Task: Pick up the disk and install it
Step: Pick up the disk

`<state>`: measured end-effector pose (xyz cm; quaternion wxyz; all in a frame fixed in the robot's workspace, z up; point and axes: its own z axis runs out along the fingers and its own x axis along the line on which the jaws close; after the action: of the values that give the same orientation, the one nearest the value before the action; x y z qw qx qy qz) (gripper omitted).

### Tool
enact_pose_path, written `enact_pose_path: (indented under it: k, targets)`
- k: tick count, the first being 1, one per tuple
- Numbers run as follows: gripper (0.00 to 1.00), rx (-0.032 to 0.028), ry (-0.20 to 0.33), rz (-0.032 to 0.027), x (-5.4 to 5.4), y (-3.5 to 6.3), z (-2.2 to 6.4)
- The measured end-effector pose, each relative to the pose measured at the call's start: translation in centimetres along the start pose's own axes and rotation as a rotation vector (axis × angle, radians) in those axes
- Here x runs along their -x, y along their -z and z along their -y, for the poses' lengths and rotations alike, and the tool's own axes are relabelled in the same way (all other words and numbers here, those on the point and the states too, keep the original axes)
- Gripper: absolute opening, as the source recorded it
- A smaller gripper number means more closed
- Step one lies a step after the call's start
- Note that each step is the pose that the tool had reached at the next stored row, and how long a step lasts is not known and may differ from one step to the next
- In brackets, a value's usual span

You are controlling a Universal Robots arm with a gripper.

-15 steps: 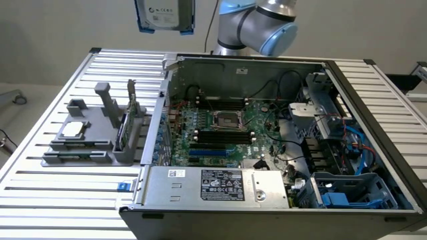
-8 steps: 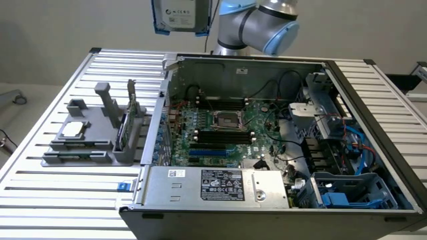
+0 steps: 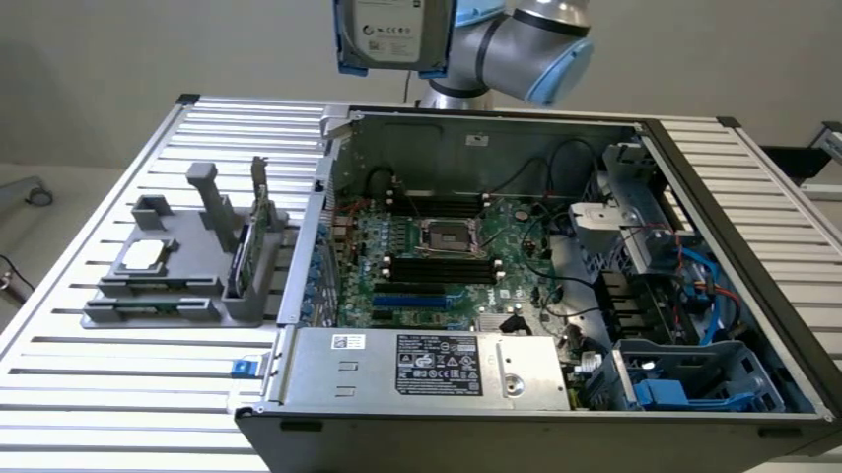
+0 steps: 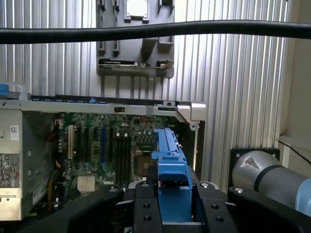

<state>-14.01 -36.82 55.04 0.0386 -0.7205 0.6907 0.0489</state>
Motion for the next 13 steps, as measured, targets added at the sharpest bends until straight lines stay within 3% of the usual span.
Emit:
enact_pose_path:
  k: [5,13]
  targets:
    - [0.33,0.0001,0.0,0.0,-1.2,0.16,1.65]
    - [0.33,-0.0028,0.0,0.0,-3.6,0.08,2.9]
